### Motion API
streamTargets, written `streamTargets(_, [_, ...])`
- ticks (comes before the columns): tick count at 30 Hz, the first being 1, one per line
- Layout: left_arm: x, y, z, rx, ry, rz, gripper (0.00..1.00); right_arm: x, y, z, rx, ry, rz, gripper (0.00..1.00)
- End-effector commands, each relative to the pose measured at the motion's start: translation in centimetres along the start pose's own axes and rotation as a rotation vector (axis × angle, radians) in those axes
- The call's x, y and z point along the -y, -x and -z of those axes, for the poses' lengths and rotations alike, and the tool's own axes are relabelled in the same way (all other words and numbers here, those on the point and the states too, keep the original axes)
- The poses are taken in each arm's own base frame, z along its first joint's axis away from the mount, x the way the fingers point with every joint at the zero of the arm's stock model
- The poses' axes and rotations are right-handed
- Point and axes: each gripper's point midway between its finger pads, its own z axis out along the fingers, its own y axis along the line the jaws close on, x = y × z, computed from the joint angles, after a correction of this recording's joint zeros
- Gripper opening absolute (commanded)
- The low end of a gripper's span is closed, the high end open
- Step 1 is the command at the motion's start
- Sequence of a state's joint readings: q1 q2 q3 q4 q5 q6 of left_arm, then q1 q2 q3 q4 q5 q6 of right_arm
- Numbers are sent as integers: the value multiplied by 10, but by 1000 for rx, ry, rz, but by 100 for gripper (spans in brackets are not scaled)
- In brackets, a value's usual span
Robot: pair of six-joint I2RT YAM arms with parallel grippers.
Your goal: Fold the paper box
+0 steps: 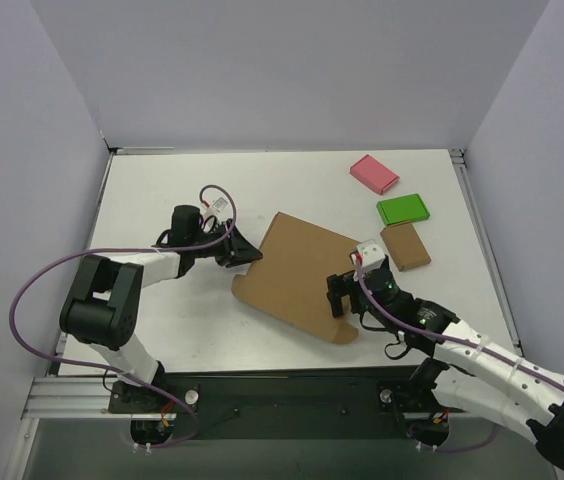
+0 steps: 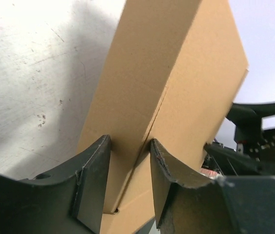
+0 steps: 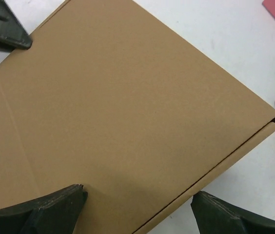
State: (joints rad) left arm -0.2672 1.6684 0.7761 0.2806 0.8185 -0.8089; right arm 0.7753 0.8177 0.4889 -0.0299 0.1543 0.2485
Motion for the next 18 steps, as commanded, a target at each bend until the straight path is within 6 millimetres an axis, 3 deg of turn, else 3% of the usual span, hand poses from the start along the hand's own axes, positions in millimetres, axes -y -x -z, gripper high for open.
streamTargets(1, [25,-14,1,-64,-86,-7,45,-13,43,4,97,-56,138,96])
streamTargets(3, [27,-14,3,-61,-86,-16,44,-2,35,2,52,-131,131,96])
streamTargets(11, [23,-14,13,-49,-35,-56,44,2,24,-4,1,-127,6,100])
streamTargets(15, [18,-17,14,-56,-20,-68,43,35,18,-2,-32,-195,-186,100])
streamTargets(18, [17,-18,16,-56,-5,-79,43,42,12,2,-37,-189,-270,100])
